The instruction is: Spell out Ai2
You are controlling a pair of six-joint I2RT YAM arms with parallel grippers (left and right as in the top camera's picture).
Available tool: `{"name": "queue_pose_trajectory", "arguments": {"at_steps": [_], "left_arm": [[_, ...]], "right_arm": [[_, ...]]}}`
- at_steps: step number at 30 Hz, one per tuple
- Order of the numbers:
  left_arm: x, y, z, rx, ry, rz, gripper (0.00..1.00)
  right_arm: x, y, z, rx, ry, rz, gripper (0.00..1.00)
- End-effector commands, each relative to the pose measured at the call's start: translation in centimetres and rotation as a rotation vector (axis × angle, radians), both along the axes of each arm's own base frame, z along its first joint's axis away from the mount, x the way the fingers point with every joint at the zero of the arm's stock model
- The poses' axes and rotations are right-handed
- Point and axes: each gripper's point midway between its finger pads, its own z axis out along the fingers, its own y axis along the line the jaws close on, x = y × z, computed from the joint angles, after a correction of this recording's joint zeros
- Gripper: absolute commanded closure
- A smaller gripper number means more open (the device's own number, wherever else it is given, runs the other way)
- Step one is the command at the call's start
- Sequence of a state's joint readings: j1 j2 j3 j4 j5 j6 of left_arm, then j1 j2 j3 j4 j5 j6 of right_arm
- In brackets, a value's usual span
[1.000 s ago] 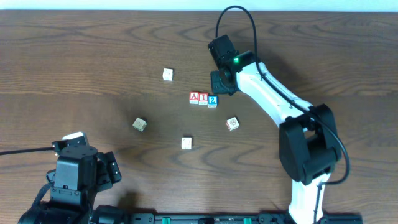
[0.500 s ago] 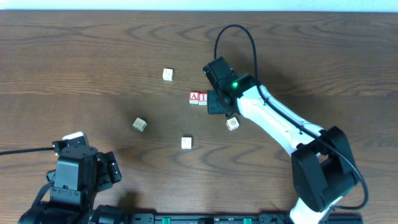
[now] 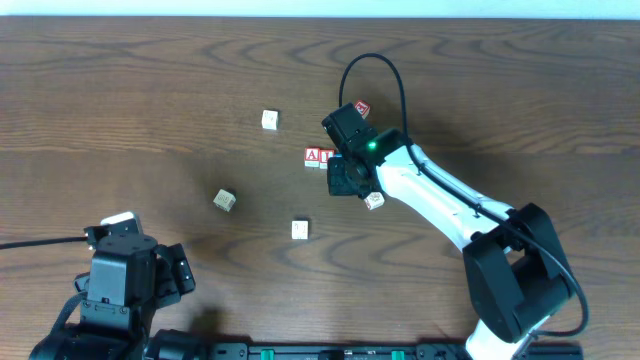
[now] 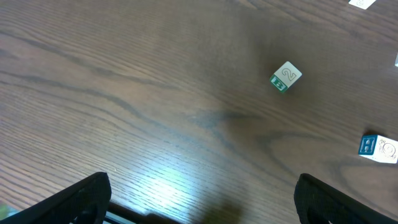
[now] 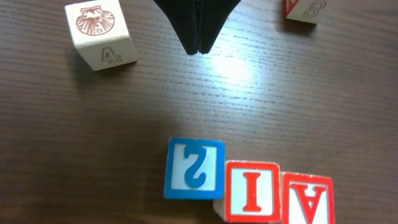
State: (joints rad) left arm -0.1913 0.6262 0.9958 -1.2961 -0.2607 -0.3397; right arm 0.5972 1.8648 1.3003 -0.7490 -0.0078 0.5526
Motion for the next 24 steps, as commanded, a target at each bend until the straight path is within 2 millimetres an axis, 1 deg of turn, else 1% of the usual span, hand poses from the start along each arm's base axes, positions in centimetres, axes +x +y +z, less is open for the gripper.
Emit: {"name": "queue_pose_trajectory", "arguments": {"at_steps": [1, 4, 7, 10, 15, 21, 24], "left_arm": [[0.0, 0.1, 0.2, -0.003, -0.008, 0.007, 0.05], [0.0, 0.1, 0.2, -0.003, -0.008, 0.007, 0.05], [0.0, 0.1, 0.2, -0.003, -0.008, 0.007, 0.05], [0.0, 0.1, 0.2, -0.003, -0.008, 0.007, 0.05], [0.0, 0.1, 0.2, -0.003, -0.008, 0.007, 0.05], [0.0, 0.1, 0.2, -0.003, -0.008, 0.007, 0.05], [0.0, 0.1, 0.2, -0.003, -0.008, 0.007, 0.05]], "right_arm": [[-0.7, 0.3, 0.1, 0.017, 0.017, -0.005, 0.99], [-0.9, 0.2, -0.2, 0.013, 0.023, -0.004, 0.99], [-1.0, 0.2, -0.9, 0.004, 0.035, -0.004, 0.99], [-0.8, 0.5, -1.8, 0.008, 0.042, -0.002, 0.99], [-0.2, 0.9, -2.0, 0.022, 0.021, -0.002, 0.99], [-0.4, 0.8, -3.1, 0.005, 0.044, -0.003, 0.99], [-0.1, 0.7, -3.7, 0.003, 0.046, -0.008, 0.99]]}}
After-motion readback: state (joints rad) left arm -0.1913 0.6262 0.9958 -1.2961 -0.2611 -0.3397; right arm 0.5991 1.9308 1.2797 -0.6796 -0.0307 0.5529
